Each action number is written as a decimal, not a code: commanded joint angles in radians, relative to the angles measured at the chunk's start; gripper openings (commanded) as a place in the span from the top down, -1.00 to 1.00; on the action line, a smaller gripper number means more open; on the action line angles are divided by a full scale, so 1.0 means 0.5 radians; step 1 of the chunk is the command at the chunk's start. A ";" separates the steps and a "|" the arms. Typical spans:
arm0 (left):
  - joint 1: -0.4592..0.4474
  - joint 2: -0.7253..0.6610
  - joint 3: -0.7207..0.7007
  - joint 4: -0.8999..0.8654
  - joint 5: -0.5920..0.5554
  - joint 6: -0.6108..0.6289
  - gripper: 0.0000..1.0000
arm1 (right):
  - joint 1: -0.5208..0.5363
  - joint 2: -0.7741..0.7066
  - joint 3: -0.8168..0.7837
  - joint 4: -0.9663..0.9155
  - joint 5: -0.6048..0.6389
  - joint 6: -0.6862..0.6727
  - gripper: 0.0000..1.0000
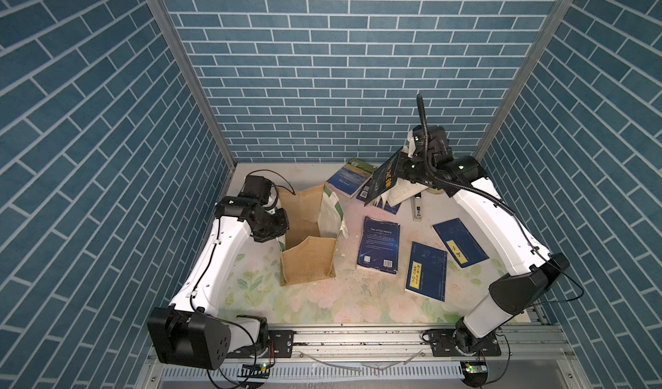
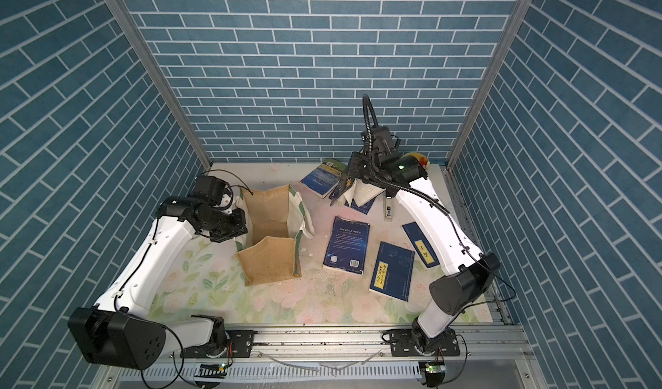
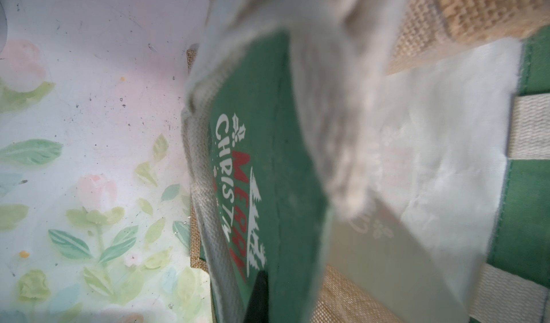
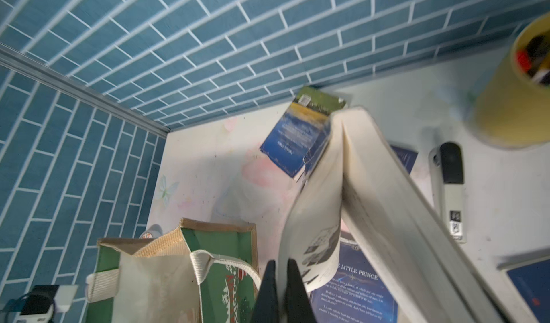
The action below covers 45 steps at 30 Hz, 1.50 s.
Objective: Take out the books from the canvas bag
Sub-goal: Place the book at the center of the board.
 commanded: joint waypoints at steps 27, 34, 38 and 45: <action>0.122 0.042 0.537 -0.281 -0.118 0.085 0.91 | 0.153 0.708 0.134 1.304 -0.686 0.778 1.00; 0.158 0.064 0.645 -0.296 -0.142 0.085 0.91 | 0.238 0.669 0.002 1.481 -0.665 0.941 1.00; 0.175 0.072 0.691 -0.301 -0.149 0.088 0.91 | 0.237 0.645 -0.312 1.780 -0.600 1.115 1.00; 0.188 0.089 0.709 -0.308 -0.126 0.098 0.91 | 0.186 0.735 -0.607 2.032 -0.502 1.265 1.00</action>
